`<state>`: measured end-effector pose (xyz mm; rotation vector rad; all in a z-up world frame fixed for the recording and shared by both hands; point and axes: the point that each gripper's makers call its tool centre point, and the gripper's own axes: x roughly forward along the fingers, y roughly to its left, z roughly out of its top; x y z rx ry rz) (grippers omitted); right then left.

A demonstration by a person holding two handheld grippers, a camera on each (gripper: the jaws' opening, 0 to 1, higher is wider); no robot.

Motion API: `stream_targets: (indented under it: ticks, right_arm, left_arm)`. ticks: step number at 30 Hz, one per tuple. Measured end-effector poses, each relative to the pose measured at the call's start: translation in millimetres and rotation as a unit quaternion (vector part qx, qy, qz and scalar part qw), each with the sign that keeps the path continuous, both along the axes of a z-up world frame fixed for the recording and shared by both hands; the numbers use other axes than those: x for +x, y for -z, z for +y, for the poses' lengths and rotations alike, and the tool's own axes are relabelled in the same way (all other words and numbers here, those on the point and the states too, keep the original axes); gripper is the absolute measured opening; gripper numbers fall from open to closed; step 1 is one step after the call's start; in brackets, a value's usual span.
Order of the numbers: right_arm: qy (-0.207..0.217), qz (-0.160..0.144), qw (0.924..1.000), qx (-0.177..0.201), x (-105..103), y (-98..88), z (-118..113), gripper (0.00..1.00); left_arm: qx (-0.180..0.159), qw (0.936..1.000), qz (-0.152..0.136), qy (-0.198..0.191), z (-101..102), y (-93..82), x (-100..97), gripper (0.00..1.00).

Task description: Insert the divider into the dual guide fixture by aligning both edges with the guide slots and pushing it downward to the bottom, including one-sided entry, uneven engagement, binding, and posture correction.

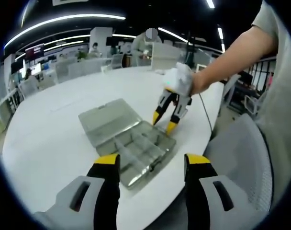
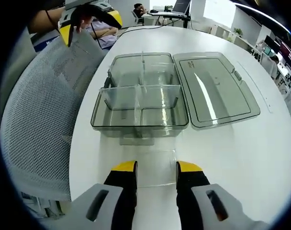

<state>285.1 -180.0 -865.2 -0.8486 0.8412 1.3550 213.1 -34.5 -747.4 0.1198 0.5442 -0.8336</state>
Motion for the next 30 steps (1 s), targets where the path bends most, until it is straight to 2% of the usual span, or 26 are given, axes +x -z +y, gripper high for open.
stream_targets:
  ticks: [11, 23, 30]
  right_arm:
    - [-0.013, -0.007, 0.9997, -0.018, -2.5, -11.7, -7.8, 0.27]
    - [-0.033, -0.022, 0.999, -0.02, -6.0, -30.3, -10.7, 0.27]
    - [-0.045, -0.033, 0.9983, -0.018, -10.1, -41.8, -8.0, 0.27]
  left_arm:
    - [-0.002, 0.9999, -0.002, 0.013, -10.6, -0.4, 7.3, 0.51]
    - [-0.007, 0.9991, 0.009, 0.04, -38.1, 4.0, 15.9, 0.49]
    - [-0.021, 0.9983, 0.021, 0.05, -54.7, 4.0, 22.2, 0.47]
